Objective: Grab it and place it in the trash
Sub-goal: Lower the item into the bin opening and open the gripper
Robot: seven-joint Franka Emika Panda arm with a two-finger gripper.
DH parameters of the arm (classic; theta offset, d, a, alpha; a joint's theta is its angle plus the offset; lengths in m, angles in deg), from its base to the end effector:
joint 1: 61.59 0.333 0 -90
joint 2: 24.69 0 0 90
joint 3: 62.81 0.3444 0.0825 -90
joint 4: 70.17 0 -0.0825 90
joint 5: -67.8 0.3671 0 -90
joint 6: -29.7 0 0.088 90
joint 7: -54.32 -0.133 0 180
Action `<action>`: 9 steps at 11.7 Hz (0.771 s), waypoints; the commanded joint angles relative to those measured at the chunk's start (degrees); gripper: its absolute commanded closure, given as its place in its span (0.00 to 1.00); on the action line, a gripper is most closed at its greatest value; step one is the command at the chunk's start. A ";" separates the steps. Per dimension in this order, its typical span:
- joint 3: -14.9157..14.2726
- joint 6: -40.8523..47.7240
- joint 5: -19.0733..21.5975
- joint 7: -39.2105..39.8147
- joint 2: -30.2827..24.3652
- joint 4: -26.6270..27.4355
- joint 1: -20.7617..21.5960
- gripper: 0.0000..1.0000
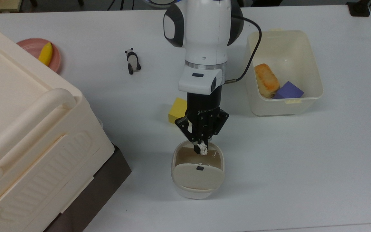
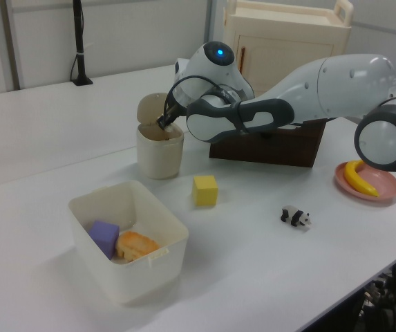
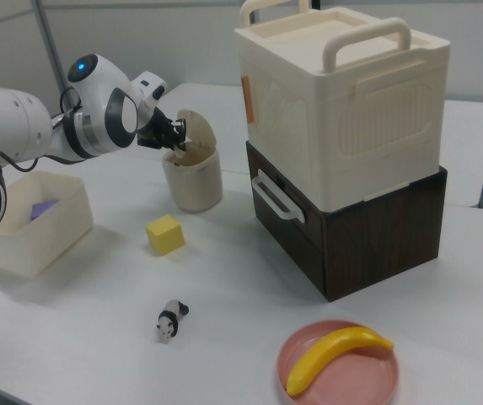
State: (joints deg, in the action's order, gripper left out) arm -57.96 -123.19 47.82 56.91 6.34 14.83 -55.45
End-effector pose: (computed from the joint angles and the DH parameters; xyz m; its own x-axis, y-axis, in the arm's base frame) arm 0.7513 0.1377 0.4454 0.6981 0.4546 0.5531 0.3492 -0.8906 0.2913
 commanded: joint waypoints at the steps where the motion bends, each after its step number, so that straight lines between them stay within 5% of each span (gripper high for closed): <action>1: -1.16 -1.63 -2.77 -0.65 2.01 -1.06 -0.08 0.81; 2: -1.25 -1.63 -2.87 -0.74 2.10 -0.97 -0.08 0.48; 3: -1.95 -1.63 -4.61 -0.74 2.02 -0.88 0.10 0.00; 9: -2.13 -1.45 -6.21 -1.26 1.58 -0.88 0.10 0.00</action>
State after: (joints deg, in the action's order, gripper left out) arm -59.24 -123.41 42.70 56.90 7.97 14.52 -55.91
